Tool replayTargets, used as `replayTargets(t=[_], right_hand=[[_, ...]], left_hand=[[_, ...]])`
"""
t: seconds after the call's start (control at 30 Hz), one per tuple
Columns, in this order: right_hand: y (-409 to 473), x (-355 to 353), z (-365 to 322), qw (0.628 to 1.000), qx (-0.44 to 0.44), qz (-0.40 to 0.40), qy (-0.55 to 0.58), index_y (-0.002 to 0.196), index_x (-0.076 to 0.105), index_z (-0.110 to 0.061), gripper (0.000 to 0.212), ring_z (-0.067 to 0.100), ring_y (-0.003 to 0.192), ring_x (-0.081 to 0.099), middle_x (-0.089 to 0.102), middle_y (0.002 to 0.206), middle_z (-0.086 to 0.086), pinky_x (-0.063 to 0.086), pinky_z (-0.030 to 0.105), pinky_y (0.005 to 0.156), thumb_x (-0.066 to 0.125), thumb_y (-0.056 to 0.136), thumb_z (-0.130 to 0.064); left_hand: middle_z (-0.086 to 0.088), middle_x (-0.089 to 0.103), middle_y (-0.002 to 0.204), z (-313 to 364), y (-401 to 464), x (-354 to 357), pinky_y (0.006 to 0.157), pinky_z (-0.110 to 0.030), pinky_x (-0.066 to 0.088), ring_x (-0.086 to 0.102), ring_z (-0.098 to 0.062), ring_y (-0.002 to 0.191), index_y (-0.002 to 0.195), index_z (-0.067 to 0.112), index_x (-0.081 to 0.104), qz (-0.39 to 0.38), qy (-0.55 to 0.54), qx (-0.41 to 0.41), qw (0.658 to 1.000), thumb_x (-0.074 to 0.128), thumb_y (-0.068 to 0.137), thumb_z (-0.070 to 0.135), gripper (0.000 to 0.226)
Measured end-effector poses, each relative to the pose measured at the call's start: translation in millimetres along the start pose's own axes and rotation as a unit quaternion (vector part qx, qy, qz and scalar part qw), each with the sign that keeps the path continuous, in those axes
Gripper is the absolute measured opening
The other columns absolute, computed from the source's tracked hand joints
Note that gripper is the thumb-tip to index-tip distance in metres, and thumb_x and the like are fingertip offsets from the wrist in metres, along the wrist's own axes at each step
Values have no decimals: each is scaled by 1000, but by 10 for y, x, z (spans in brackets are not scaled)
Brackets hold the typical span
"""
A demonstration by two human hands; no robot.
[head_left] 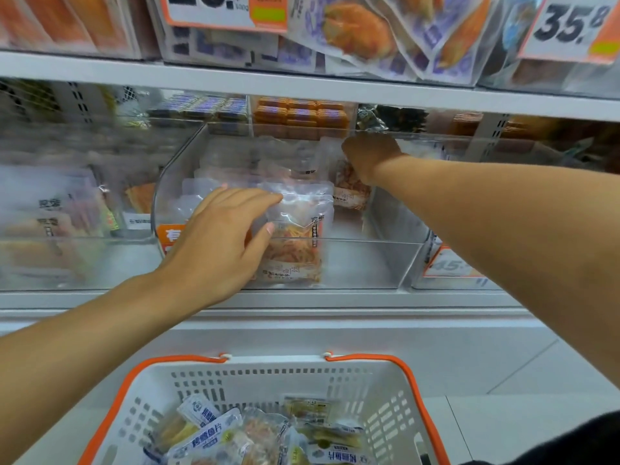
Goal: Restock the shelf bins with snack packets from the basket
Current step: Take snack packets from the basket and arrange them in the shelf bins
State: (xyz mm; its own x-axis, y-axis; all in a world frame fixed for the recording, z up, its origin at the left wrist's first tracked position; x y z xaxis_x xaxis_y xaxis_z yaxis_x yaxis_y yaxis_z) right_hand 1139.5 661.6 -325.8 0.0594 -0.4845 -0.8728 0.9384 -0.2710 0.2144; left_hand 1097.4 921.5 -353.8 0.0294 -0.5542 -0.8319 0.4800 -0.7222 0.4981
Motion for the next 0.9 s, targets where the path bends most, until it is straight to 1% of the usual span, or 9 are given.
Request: replayTargets(t=[0.23,0.37,0.43,0.5,0.6,0.67,0.77,0.83,0.9], right_hand=[[-19,-109,17,997,44,53,28,130,50,-3,43,36,110,59,59,121,19,49,41,84,61,89,-2],[-342,-440,38,983,59,98,141,127,53,-13,46,35,111,57,56,126,14,52,42,86,71,86,-24],[-698,-703,-69,966,39,158,201,103,61,-13,27,33,99,60,64,109,12,53,42,79,66,86,-32],[-1144,-915,-284,943,21,217,252,81,57,-16,24,28,81,60,64,85,6,50,38,68,60,88,-39],[-1730,-865,-892,912,-44,213,348,65,53,-15,32,23,58,51,54,60,0,45,35,56,58,88,-38],[-2021,-581,-1429,903,-118,120,394,60,53,-13,35,21,52,48,50,53,-1,42,33,53,61,87,-34],[-2364,192,-2281,884,-216,-183,373,71,64,-13,32,13,60,55,60,64,-4,43,29,61,68,90,-39],[-2619,876,-2689,851,-213,-363,314,96,71,-7,41,18,79,62,69,87,2,46,29,72,72,86,-47],[-2778,1378,-2974,830,-166,-439,302,109,67,3,61,26,90,66,70,105,14,52,32,74,75,82,-51]], left_hand=[[1,49,147,63,-34,-37,119,-32,17,39,-15,140,145,20,46,-11,-9,41,999,50,99,27,47],[-2,51,143,116,-82,-235,114,-32,29,41,-17,136,141,16,49,19,-43,46,998,54,97,24,45],[-4,60,126,176,-171,-405,103,-27,35,50,-20,120,127,13,58,58,-35,69,995,55,94,25,35],[-2,64,103,200,-327,-502,87,-26,39,53,-19,98,108,12,63,69,-29,96,993,57,92,23,20],[9,64,86,21,-659,-249,70,-25,43,56,-8,78,96,21,65,-107,-42,87,990,56,95,36,17],[12,65,87,-233,-1011,89,68,-19,45,60,-3,79,102,26,68,-313,-30,32,949,59,94,41,20],[10,62,100,-564,-1593,386,80,-20,44,58,-5,88,118,28,64,-540,52,-55,838,56,96,44,29],[10,55,104,-673,-1829,453,87,-24,40,53,-10,95,128,26,58,-608,116,-85,781,53,97,47,38],[8,52,106,-717,-1895,467,91,-27,40,49,-13,97,132,24,55,-618,142,-98,767,52,97,49,43]])
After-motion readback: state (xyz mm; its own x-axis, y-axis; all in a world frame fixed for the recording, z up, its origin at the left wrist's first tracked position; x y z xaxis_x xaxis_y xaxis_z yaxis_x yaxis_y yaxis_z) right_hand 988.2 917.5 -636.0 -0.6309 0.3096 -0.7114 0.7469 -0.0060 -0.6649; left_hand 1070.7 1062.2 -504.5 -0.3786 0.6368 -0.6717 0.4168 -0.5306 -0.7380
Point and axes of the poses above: each hand's wrist, its own y-axis towards the middle knuckle, its own x-axis out of the palm, z = x × y, the point moved 8 cm from there along y, towards the middle knuckle
